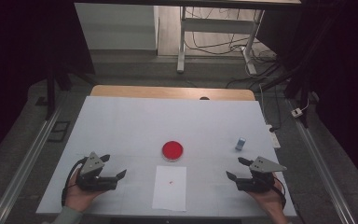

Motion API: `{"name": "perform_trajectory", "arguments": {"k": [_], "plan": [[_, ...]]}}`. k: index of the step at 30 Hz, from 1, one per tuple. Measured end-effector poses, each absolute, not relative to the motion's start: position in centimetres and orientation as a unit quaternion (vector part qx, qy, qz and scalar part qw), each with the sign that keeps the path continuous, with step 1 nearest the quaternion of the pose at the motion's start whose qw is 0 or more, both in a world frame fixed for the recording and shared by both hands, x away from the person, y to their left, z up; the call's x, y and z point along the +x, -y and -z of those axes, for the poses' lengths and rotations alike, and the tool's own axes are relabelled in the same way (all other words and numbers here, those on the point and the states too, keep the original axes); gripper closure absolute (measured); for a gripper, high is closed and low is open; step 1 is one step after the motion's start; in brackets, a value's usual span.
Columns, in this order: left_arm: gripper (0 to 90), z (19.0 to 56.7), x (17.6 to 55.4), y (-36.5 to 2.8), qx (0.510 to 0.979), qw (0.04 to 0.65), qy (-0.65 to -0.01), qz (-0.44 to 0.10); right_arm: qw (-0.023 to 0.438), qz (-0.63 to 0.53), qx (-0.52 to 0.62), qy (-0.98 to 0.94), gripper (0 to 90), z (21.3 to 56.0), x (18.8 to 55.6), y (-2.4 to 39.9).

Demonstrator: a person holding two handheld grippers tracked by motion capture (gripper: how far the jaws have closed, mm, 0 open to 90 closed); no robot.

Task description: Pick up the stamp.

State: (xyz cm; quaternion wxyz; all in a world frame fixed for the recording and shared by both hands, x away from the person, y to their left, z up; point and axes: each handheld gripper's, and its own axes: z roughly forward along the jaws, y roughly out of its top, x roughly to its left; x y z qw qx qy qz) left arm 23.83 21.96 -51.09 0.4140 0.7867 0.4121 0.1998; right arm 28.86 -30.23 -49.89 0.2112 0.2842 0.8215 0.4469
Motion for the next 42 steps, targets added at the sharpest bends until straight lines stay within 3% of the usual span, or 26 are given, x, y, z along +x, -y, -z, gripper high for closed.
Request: {"name": "perform_trajectory", "arguments": {"k": [14,42], "plan": [[15.8,51.0,24.3,-21.7,0.791,0.409,-0.408,-0.205,0.214,-0.446,0.286,-0.821,27.6,49.4,29.5,29.4],[15.9,51.1,24.0,-21.3,0.793,0.402,-0.401,-0.220,0.241,-0.467,0.317,-0.790,30.0,45.0,32.5,29.6]]}}
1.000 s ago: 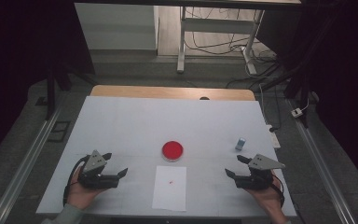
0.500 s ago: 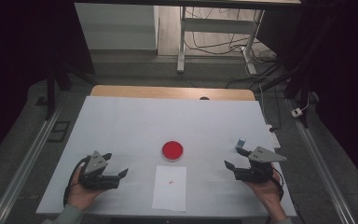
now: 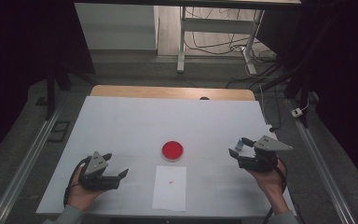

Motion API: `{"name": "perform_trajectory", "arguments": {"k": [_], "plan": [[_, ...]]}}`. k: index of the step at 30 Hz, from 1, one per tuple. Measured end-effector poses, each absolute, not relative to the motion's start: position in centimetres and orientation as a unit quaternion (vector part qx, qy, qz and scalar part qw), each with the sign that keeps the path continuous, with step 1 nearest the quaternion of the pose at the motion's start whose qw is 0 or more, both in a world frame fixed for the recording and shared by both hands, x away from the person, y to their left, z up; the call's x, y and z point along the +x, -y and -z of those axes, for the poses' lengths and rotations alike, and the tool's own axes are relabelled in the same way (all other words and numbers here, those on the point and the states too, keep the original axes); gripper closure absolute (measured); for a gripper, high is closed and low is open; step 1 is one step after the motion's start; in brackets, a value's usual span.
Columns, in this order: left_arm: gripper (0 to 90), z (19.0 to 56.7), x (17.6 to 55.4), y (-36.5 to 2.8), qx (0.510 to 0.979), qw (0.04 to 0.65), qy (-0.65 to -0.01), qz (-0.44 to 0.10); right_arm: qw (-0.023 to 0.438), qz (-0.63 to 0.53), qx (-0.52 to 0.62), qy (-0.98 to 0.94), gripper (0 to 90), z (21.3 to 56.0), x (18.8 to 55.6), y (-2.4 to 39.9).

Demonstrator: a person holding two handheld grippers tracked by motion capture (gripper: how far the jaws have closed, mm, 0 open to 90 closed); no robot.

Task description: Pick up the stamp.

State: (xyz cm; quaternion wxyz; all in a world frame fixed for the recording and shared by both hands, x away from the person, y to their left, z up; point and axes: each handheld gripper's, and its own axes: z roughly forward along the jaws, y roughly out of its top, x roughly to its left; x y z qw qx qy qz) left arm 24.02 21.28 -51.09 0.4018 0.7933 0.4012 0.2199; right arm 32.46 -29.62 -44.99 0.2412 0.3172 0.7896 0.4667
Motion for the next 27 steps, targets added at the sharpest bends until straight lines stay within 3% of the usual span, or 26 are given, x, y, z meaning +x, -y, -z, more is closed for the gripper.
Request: {"name": "perform_trajectory", "arguments": {"k": [13,27], "plan": [[15.9,51.1,24.0,-21.3,0.792,0.401,-0.403,-0.222,0.253,-0.450,0.347,-0.783,30.0,43.5,35.0,30.8],[15.9,51.3,24.1,-21.5,0.793,0.399,-0.404,-0.222,0.234,-0.411,0.378,-0.796,30.1,45.1,38.6,32.2]]}}
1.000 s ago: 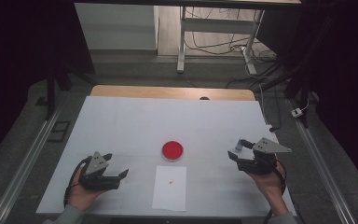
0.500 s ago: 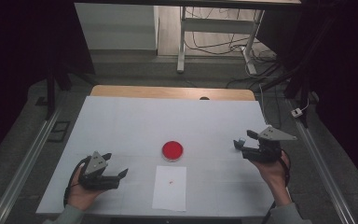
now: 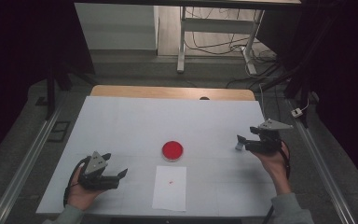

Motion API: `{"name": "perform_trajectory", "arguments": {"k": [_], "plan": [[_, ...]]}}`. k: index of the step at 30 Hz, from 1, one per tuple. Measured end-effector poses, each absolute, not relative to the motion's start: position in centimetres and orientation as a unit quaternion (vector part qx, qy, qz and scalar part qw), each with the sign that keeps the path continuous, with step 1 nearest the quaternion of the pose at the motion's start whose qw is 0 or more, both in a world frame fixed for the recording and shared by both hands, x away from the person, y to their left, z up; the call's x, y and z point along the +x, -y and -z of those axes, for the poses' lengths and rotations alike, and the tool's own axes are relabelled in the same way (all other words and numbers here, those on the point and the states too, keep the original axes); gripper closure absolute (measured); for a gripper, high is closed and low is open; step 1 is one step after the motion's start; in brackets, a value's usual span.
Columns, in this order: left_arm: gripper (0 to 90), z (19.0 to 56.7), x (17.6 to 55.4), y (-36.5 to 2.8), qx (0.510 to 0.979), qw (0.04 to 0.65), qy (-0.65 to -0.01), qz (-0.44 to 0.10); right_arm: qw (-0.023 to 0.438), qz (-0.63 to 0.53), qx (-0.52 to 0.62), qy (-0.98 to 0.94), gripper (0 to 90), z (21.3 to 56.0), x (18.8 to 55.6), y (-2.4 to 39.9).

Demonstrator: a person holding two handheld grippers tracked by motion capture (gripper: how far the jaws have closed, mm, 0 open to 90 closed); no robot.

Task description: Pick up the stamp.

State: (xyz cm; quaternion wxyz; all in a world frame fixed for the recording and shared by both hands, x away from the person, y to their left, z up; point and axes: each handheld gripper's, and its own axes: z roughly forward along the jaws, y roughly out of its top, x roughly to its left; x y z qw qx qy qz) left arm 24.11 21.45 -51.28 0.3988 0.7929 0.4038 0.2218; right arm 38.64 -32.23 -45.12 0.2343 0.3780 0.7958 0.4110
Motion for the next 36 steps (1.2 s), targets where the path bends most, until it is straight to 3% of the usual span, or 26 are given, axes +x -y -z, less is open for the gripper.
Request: {"name": "perform_trajectory", "arguments": {"k": [26,36], "plan": [[15.6,51.5,24.1,-21.5,0.793,0.395,-0.407,-0.221,0.206,-0.378,0.365,-0.826,44.7,46.9,40.3,32.9],[15.4,51.5,24.1,-21.5,0.793,0.397,-0.408,-0.218,0.199,-0.357,0.338,-0.848,54.5,47.3,40.6,32.6]]}}
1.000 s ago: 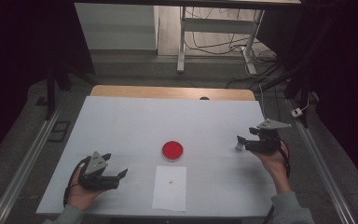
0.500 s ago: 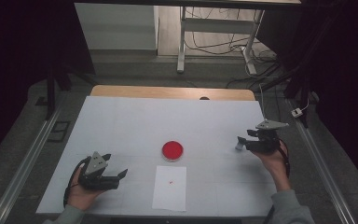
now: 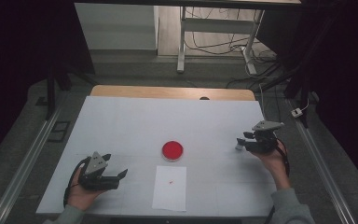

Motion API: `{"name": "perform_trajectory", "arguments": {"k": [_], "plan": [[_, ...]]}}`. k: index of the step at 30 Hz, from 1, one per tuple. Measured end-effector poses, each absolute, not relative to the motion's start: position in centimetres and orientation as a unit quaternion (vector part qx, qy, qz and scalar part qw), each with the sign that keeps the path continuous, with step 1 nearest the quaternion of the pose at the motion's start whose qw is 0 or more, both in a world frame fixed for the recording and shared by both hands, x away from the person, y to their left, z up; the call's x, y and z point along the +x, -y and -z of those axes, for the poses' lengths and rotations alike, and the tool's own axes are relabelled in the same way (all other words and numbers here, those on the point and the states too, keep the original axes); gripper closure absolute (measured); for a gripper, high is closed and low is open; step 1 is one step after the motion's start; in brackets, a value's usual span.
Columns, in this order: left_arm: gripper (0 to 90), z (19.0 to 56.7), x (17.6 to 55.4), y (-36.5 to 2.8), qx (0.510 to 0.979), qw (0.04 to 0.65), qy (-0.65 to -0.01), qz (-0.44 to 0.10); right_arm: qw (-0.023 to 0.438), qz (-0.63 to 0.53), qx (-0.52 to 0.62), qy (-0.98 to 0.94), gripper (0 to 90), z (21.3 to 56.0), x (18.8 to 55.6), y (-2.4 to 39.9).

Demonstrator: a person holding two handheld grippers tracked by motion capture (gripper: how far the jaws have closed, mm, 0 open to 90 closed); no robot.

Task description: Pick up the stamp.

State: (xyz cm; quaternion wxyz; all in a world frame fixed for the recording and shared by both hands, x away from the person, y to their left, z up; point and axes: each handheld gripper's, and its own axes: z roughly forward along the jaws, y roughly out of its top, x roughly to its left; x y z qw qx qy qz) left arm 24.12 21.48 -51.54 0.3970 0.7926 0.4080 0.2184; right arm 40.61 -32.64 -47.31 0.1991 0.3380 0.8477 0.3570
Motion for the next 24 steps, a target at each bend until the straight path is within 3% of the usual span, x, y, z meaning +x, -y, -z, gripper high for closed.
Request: {"name": "perform_trajectory", "arguments": {"k": [8,19,24], "plan": [[15.4,51.56,24.10,-21.47,0.793,0.397,-0.408,-0.218,0.194,-0.346,0.329,-0.857,58.4,47.69,40.83,32.57],[15.4,51.56,24.09,-21.57,0.793,0.396,-0.407,-0.218,0.192,-0.333,0.308,-0.870,72.0,48.11,40.82,32.49],[15.4,51.55,24.07,-21.60,0.793,0.396,-0.408,-0.218,0.190,-0.334,0.298,-0.874,74.3,48.07,40.78,32.31]]}}
